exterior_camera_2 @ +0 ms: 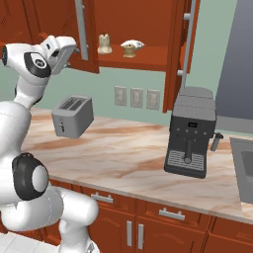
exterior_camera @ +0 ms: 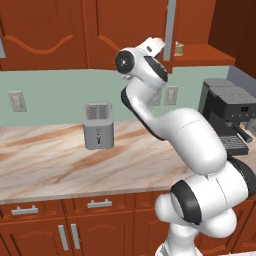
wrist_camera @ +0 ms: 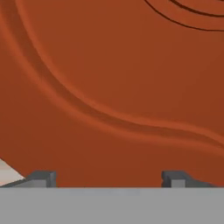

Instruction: Pick the candle and candle from the dining table and place them in the open cabinet. Close the cabinet after placing the objects.

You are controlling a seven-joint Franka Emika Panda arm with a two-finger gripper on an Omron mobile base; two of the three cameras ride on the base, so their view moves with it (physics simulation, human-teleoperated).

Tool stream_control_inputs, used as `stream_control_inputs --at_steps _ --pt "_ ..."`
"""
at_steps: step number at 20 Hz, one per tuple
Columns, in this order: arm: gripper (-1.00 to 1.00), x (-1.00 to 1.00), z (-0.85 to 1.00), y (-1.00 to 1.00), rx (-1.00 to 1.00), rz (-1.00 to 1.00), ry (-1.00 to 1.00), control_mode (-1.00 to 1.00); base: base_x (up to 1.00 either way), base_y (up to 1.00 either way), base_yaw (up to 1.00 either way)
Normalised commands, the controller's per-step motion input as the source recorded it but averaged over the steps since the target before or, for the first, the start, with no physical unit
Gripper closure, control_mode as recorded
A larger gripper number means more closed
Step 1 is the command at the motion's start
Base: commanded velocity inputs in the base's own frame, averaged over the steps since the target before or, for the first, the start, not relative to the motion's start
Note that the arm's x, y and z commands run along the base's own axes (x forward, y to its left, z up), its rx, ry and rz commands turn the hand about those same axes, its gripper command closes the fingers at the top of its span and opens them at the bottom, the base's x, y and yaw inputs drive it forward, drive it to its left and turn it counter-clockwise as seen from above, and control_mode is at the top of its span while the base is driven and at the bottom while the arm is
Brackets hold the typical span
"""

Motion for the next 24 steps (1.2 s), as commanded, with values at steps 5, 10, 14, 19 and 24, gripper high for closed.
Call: stream_control_inputs --at_steps 5,10,14,19,24 --pt "-1.0 0.51 0.01 -0.27 0.09 0.0 0.0 -1.0 0.0 0.0 0.0" --pt "-1.0 0.46 0.05 -0.24 0.07 0.0 0.0 -1.0 0.0 0.0 0.0" --pt "-1.0 0.43 0.08 -0.18 0.06 0.0 0.0 -1.0 0.0 0.0 0.0" --pt "-1.0 0.32 0.1 -0.12 0.05 0.0 0.0 -1.0 0.0 0.0 0.0" --pt "-1.0 0.01 0.03 0.11 0.03 0.0 -0.01 -1.0 0.0 0.0 0.0"
